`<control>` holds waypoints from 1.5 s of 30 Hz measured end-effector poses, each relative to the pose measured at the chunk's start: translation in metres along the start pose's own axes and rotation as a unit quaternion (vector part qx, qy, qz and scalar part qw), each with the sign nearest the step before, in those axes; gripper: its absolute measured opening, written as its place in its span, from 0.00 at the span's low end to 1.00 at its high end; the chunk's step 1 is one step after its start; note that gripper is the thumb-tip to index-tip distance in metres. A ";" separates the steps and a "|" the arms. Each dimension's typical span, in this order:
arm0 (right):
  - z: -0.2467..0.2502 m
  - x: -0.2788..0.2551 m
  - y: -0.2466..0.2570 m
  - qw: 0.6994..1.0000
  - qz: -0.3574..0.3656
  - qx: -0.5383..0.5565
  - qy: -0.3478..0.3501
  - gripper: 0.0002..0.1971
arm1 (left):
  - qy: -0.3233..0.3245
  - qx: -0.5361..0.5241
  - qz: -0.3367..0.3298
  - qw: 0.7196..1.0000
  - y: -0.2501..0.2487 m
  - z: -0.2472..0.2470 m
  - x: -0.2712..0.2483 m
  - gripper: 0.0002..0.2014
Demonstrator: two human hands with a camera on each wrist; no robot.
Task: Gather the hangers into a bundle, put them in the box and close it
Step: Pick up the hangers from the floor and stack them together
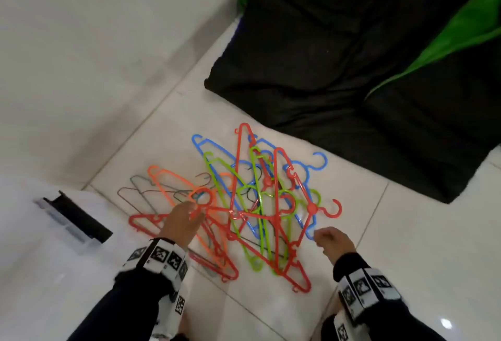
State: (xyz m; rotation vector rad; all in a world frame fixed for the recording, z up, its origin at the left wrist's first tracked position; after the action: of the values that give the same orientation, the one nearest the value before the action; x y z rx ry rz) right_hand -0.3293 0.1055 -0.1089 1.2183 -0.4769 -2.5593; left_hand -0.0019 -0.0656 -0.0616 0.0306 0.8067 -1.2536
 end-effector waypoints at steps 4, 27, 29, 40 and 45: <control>-0.032 0.056 -0.024 0.993 -0.052 -0.093 -0.042 0.17 | 0.010 0.065 0.023 0.998 0.038 -0.048 0.051 0.22; 0.008 0.093 0.070 0.945 0.154 0.229 -0.176 0.13 | 0.066 0.121 -0.211 0.968 0.009 -0.201 0.014 0.20; 0.015 0.086 0.073 0.942 0.173 0.227 -0.177 0.12 | 0.056 0.125 -0.220 0.966 0.005 -0.210 0.007 0.16; 0.065 0.041 0.090 0.917 0.255 0.238 -0.194 0.07 | 0.055 -0.100 -0.204 0.972 -0.004 -0.181 -0.008 0.05; 0.125 -0.018 0.124 0.878 0.349 0.238 -0.226 0.10 | 0.001 -0.152 -0.229 0.961 -0.020 -0.113 -0.033 0.11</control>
State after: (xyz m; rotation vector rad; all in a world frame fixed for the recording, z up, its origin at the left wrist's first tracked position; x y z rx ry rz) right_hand -0.4048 0.0213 0.0278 0.3848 -1.4189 -2.0935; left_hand -0.0810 0.0046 -0.1180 -0.4265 1.0372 -1.5457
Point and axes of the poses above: each hand's wrist, its own x-axis towards the middle knuckle, its own z-axis out of the back of the hand, y = z × x, the point moved 9 cm from there along x, towards the middle knuckle, and after that the axes turned 11 degrees about -y, right-handed, at the moved point
